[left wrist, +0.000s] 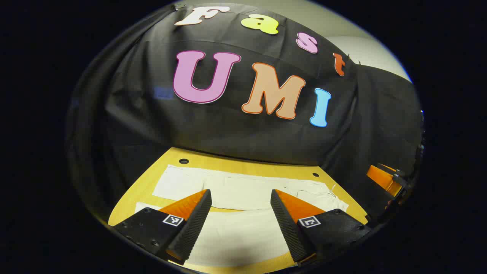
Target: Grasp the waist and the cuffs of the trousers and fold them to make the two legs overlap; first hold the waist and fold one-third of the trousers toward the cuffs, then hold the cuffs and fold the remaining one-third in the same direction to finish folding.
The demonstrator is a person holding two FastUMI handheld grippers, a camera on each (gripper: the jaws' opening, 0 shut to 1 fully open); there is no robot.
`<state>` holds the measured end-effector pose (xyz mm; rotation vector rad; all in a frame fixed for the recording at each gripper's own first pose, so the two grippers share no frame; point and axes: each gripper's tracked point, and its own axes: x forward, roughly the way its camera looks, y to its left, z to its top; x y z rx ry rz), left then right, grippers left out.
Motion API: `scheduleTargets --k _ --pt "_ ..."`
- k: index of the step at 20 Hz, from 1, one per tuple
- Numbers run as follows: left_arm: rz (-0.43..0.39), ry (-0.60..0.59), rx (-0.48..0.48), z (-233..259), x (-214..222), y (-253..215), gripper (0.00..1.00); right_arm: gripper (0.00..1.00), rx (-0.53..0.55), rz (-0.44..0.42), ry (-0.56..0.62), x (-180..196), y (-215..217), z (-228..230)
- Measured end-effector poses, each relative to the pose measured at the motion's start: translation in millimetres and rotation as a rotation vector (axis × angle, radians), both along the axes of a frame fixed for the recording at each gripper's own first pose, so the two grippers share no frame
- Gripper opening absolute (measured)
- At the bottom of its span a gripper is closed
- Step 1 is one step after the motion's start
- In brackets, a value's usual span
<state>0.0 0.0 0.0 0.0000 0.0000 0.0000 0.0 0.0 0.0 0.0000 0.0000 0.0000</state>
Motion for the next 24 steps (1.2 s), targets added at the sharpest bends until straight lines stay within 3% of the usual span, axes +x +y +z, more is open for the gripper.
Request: scheduleTargets --k 5,6,7,24 --pt "-0.024 0.016 0.001 -4 6 -1 0.94 0.97 -0.001 -0.02 -0.006 0 -2 4" --pt "-0.027 0.019 -0.001 -5 7 0 0.89 0.97 -0.002 -0.024 -0.006 0 -2 4" --pt "-0.029 0.022 -0.003 -5 7 1 0.94 0.97 -0.003 -0.027 -0.006 1 -2 5" --pt "-0.02 0.077 -0.051 -22 18 19 0.94 0.97 -0.008 -0.074 0.001 -7 -11 2"
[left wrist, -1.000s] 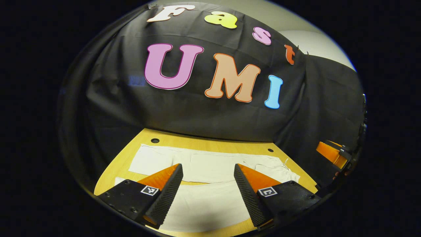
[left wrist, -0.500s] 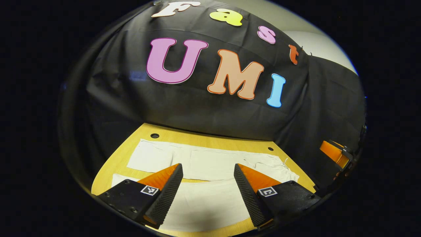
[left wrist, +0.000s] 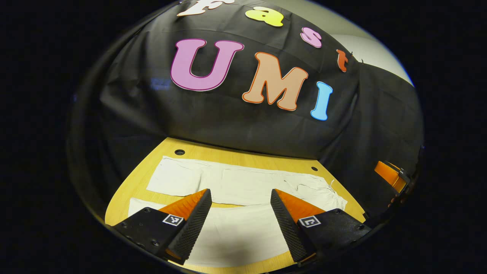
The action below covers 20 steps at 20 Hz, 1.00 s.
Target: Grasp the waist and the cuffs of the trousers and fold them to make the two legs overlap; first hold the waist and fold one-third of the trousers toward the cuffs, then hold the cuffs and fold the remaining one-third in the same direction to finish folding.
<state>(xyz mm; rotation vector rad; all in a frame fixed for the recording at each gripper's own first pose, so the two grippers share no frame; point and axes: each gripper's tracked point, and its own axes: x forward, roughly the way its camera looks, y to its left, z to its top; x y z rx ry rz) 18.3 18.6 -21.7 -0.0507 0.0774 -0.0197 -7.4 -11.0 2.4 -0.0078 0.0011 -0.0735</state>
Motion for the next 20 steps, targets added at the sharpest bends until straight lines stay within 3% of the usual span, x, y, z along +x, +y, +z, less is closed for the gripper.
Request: scheduleTargets --k 4,10,16,20 --pt "0.011 0.008 0.029 -3 5 12 0.94 0.98 -0.011 0.001 0.008 1 0 -1" --pt "-0.104 0.097 0.063 -33 -11 13 0.94 0.98 -0.021 0.058 0.054 -5 8 -18" --pt "-0.232 0.329 0.194 -103 -45 28 0.94 0.98 0.005 0.128 0.083 -4 19 -29" --pt "-0.288 0.526 0.346 -158 -71 54 0.94 0.98 0.003 0.153 0.1 2 18 -33"
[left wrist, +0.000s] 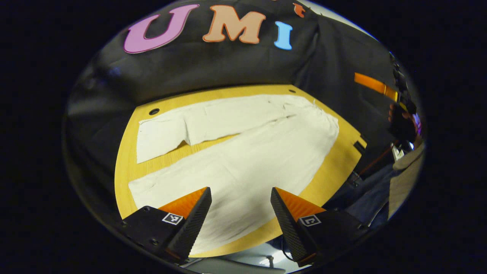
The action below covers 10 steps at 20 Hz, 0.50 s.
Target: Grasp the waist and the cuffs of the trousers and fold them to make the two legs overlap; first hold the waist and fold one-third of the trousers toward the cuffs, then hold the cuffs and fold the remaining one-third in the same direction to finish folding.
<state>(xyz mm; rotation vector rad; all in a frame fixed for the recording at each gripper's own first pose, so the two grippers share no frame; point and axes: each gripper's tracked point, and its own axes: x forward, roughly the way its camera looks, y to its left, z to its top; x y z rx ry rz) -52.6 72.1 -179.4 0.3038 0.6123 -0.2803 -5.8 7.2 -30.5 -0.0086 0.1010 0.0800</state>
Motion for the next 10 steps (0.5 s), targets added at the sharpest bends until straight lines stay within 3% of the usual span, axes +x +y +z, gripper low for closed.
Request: scheduleTargets --k 6,10 --pt "-0.101 0.248 0.192 -63 -37 35 0.93 0.98 -0.022 -0.006 0.036 6 -14 -13" --pt "-0.114 0.354 0.269 -82 -54 60 0.91 0.98 -0.026 -0.019 0.058 3 -23 -20"
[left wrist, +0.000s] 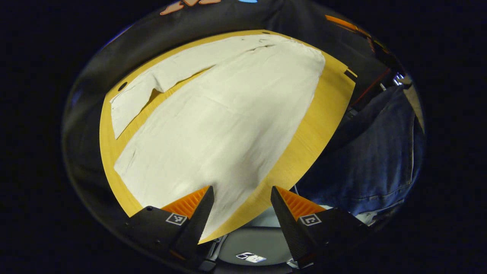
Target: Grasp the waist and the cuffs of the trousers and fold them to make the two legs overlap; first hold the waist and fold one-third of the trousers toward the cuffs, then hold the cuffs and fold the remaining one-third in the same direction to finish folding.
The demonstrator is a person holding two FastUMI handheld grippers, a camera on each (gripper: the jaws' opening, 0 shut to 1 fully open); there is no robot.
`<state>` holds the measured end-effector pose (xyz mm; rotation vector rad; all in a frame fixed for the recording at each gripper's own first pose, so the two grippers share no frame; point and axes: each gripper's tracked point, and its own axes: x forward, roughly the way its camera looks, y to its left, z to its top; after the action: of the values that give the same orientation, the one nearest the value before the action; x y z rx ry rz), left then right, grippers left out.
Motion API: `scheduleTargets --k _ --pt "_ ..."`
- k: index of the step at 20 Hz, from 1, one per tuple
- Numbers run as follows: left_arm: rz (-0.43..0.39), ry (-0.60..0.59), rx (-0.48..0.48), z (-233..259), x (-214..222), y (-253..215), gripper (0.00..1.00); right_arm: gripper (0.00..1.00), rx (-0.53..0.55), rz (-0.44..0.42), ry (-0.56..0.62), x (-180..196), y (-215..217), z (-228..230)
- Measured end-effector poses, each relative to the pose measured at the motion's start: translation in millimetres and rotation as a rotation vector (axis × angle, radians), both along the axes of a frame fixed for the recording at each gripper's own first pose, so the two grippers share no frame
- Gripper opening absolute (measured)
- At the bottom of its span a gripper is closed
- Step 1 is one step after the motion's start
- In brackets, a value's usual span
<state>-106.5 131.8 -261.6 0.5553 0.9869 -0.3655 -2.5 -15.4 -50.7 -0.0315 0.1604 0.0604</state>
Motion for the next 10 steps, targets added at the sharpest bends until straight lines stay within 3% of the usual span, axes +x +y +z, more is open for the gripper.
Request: scheduleTargets --k 10 --pt "-0.015 0.121 0.127 -22 -12 36 0.82 0.98 -0.02 -0.018 0.027 1 -11 -12"
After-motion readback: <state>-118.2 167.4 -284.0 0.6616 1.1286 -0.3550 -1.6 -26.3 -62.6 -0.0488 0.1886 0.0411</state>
